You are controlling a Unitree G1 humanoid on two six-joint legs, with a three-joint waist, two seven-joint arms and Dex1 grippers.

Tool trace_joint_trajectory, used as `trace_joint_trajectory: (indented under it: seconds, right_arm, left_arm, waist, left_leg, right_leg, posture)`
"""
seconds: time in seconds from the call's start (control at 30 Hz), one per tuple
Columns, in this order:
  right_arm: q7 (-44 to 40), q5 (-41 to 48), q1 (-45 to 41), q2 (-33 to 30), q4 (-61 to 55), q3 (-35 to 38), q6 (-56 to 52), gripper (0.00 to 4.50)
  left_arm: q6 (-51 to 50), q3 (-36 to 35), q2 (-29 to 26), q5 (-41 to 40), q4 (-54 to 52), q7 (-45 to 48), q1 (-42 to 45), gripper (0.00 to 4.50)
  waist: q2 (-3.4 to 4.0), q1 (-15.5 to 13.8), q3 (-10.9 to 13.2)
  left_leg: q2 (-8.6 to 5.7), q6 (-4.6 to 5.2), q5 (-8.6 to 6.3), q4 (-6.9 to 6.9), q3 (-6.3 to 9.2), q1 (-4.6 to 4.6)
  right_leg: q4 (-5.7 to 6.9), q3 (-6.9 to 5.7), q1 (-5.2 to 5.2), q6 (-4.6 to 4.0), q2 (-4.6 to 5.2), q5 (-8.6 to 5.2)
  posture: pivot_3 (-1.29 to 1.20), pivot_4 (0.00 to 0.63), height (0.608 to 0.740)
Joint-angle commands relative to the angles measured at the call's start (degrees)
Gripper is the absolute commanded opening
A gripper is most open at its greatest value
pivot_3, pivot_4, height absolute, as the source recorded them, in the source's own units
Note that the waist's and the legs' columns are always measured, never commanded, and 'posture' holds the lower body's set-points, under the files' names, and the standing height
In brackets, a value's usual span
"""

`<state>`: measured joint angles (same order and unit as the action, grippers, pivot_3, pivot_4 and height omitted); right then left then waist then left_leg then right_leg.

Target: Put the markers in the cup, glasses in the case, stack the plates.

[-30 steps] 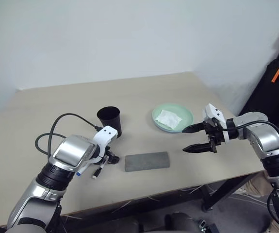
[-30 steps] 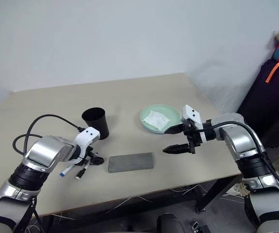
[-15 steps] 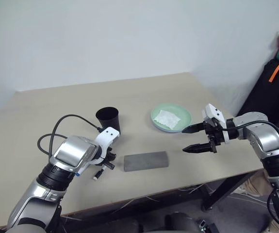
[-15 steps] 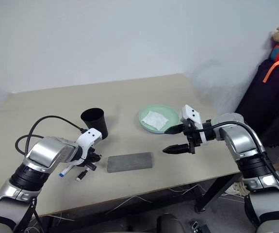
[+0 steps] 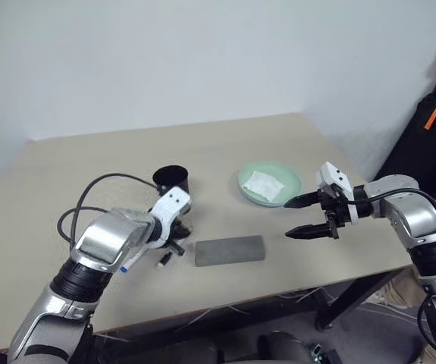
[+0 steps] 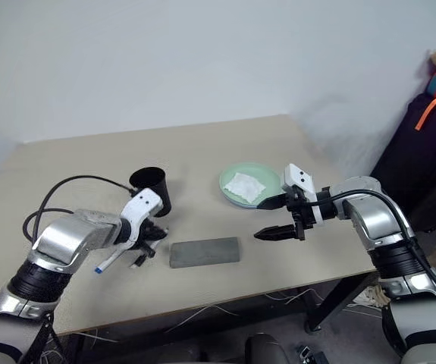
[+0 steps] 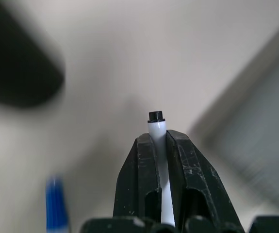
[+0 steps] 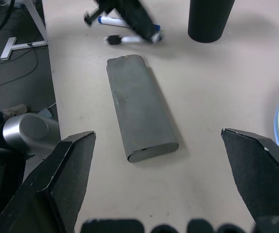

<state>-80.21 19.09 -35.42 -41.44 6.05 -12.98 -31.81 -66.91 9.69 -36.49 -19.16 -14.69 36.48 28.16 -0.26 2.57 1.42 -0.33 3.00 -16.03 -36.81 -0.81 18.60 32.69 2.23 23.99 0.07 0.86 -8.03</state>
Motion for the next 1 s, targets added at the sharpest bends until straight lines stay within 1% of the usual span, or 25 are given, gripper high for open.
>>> trace_joint_trajectory:
  seconds: [0.03, 0.13, 0.27, 0.4, 0.5, 0.57, 0.67, 0.9, 1.0]
  right_arm:
    - [-0.2, 0.5, -1.6, -0.2, -0.9, 1.0, 0.3, 4.50]
    - [-0.1, 0.7, -1.8, 0.1, -0.8, 1.1, 0.2, 4.50]
    - [0.0, 0.8, -1.9, 0.4, -0.7, 1.2, 0.1, 4.50]
    - [0.0, 1.5, -2.0, 0.5, -0.8, 1.9, -0.3, 4.50]
    - [0.2, 4.4, -3.6, 1.1, -0.7, 4.2, -3.0, 4.50]
    - [0.4, 5.8, -4.4, 1.4, -0.7, 5.2, -4.3, 4.50]
    - [1.8, 8.9, -8.6, 2.3, 2.2, 9.6, -6.4, 4.50]
    - [2.2, 13.6, -15.3, 2.4, 6.7, 15.2, -9.1, 4.50]
    - [2.9, 17.9, -18.8, 3.0, 8.9, 19.2, -12.5, 4.50]
  left_arm:
    - [5.1, -10.4, 5.0, -3.4, 0.9, -2.3, 6.1, 0.03]
    - [10.2, -16.1, 9.3, -6.4, 5.3, -2.3, 10.8, 0.03]
    - [20.5, -21.4, 13.2, -5.4, 11.8, -6.6, 15.7, 0.03]
    - [38.8, -23.9, 15.6, 1.5, 22.6, -15.9, 19.1, 0.03]
    - [47.8, -22.8, 15.7, 4.8, 28.5, -17.6, 19.1, 0.03]
    - [50.5, -22.5, 15.7, 5.4, 30.8, -17.5, 19.1, 0.03]
    - [53.9, -22.0, 16.7, 5.4, 33.2, -16.5, 17.9, 0.03]
    - [58.8, -20.9, 17.2, 6.7, 36.8, -15.9, 16.6, 0.03]
    - [60.6, -20.7, 17.5, 7.1, 37.6, -15.6, 15.9, 0.03]
  waist:
    - [0.00, 0.0, 0.0]
    - [0.00, 0.0, 0.0]
    - [0.01, 0.0, 0.0]
    - [0.01, 0.0, 0.0]
    - [0.01, 0.0, 0.0]
    - [0.01, 0.0, 0.0]
    - [0.01, 0.0, 0.0]
    - [0.00, -0.3, 0.0]
    - [0.01, -0.3, 0.0]
  left_leg:
    - [-0.02, 0.01, 0.00, -0.02, 0.00, -0.02]
    - [-0.07, 0.06, 0.03, -0.03, 0.01, -0.01]
    - [-0.19, 0.06, 0.02, 0.10, 0.01, -0.04]
    - [-0.17, 0.05, 0.03, 0.20, 0.04, -0.07]
    - [-0.15, 0.05, 0.03, 0.18, 0.03, -0.11]
    - [-0.16, 0.05, 0.03, 0.13, 0.03, -0.09]
    - [-0.18, 0.05, 0.03, 0.02, 0.03, -0.08]
    - [-0.18, 0.05, 0.01, 0.08, 0.10, -0.03]
    - [-0.21, 0.05, 0.01, 0.18, 0.09, -0.01]
  right_leg:
    - [-0.02, 0.01, -0.05, 0.01, 0.01, 0.00]
    - [-0.08, 0.03, -0.10, 0.04, 0.00, 0.01]
    - [-0.07, 0.05, -0.14, 0.10, -0.02, 0.04]
    - [-0.03, 0.04, -0.25, 0.11, -0.06, 0.05]
    - [-0.04, 0.04, -0.31, 0.11, -0.08, 0.05]
    - [-0.04, 0.04, -0.31, 0.11, -0.07, 0.05]
    - [-0.06, 0.04, -0.32, 0.12, -0.05, 0.05]
    - [-0.10, 0.05, -0.30, 0.15, 0.00, 0.07]
    - [-0.09, 0.05, -0.28, 0.15, -0.01, 0.08]
  posture:
    - [0.00, 0.000, 0.735]
    - [0.00, 0.000, 0.735]
    - [0.00, 0.000, 0.735]
    - [0.00, 0.000, 0.735]
    - [0.00, 0.000, 0.735]
    - [0.00, 0.000, 0.735]
    - [0.00, 0.000, 0.735]
    - [0.00, 0.000, 0.735]
    - [0.00, 0.000, 0.735]
